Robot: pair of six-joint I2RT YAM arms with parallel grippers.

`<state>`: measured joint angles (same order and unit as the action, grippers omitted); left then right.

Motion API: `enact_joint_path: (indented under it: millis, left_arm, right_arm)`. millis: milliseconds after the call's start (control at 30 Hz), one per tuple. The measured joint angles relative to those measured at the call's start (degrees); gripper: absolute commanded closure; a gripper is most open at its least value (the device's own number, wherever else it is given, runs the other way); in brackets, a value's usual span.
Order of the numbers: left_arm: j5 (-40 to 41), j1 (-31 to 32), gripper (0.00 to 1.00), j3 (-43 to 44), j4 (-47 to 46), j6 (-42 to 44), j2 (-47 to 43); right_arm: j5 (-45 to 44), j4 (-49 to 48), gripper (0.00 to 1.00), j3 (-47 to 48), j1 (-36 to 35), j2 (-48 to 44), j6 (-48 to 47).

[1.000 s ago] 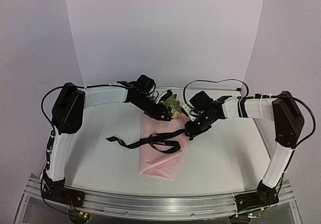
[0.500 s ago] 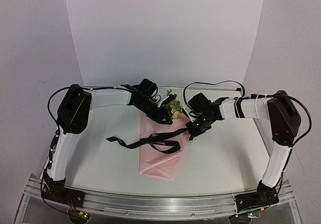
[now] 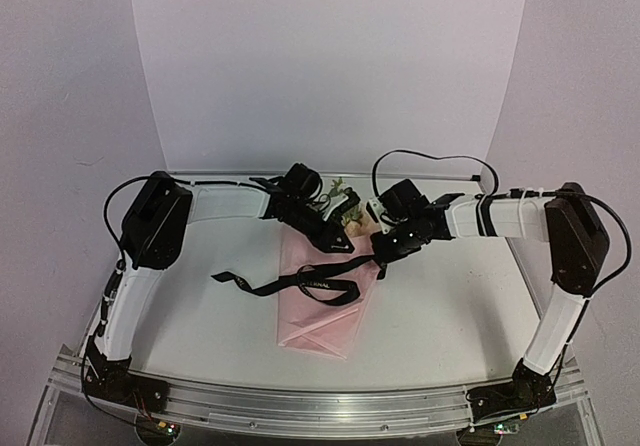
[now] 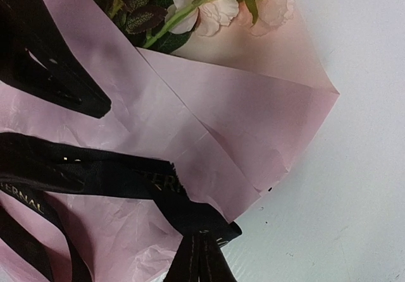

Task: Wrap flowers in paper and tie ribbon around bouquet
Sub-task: Cross the ribbon over the folded bouquet.

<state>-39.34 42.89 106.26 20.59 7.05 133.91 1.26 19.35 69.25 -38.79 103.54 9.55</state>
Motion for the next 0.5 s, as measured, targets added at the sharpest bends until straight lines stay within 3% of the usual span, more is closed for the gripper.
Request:
enact_joint_path:
  millis: [333, 500]
  left_arm:
    - [3.30, 2.24, 0.61, 0.33, -1.69, 6.57, 2.21]
    - [3.96, 3.13, 0.64, 1.88, -1.59, 7.59, 3.79]
  right_arm:
    - [-0.24, -1.91, 0.64, -6.84, 0.52, -9.46, 5.97]
    - [-0.37, -4.09, 0.61, -10.51, 0.52, -13.67, 8.45]
